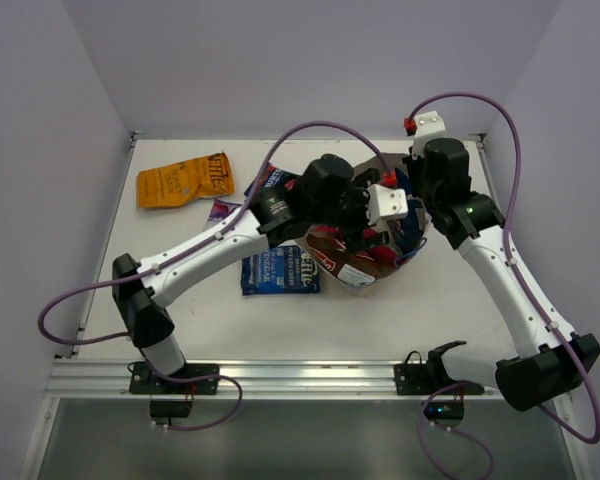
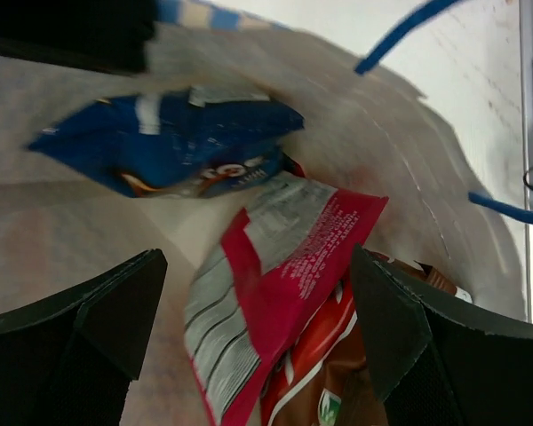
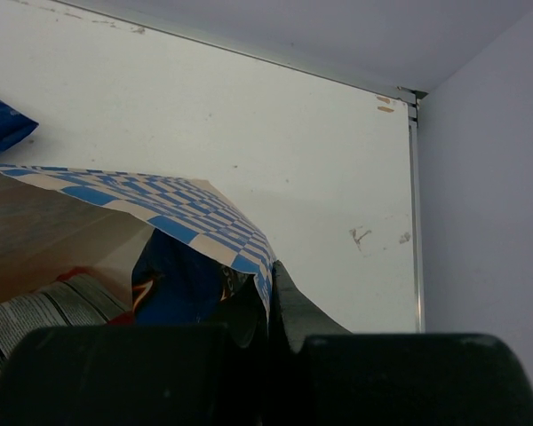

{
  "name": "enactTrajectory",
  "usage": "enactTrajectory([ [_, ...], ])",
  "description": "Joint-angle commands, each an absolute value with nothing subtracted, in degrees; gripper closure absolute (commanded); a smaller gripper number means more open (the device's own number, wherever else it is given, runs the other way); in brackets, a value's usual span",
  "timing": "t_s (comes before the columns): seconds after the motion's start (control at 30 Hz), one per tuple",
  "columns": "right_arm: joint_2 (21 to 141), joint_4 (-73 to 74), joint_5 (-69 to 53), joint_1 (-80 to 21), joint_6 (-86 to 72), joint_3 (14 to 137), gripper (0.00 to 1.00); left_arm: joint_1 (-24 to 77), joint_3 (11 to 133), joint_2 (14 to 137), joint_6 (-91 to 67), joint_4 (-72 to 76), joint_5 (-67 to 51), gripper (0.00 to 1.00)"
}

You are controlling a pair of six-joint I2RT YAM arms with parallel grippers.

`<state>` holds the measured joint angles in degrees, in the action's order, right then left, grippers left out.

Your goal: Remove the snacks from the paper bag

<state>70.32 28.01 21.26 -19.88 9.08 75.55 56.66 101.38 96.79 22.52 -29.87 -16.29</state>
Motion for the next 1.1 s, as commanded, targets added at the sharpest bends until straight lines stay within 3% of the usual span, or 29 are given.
enactTrajectory([
  [0.0,68.7,24.3,20.6,-20.2,9.7,76.0,1.0,56.8,103.6,99.8,26.3,-31.7,-21.5,0.09],
  [0.13,68.5,24.1,20.6,-20.2,9.7,75.7,1.0,56.8,104.8,104.3,26.0,-31.9,-22.3,0.14],
  [0.37,68.1,23.9,20.8,-20.2,9.8,75.0,1.0,56.8,105.7,109.1,26.0,-34.0,-24.5,0.33],
  [0.43,67.9,23.4,20.8,-20.2,9.8,74.7,1.0,56.8,105.6,109.0,25.9,-33.8,-23.9,0.52],
  [0.47,68.0,23.4,20.7,-20.2,9.8,74.8,1.0,56.8,105.6,108.9,25.9,-33.6,-23.2,0.71],
  [0.57,68.3,23.6,21.3,-20.1,9.7,74.8,1.0,56.8,105.9,106.5,25.8,-32.3,-20.3,1.0],
  [1.07,69.1,22.5,28.4,-19.9,9.7,73.9,1.0,56.8,100.0,80.6,14.0,-6.2,3.7,1.0],
])
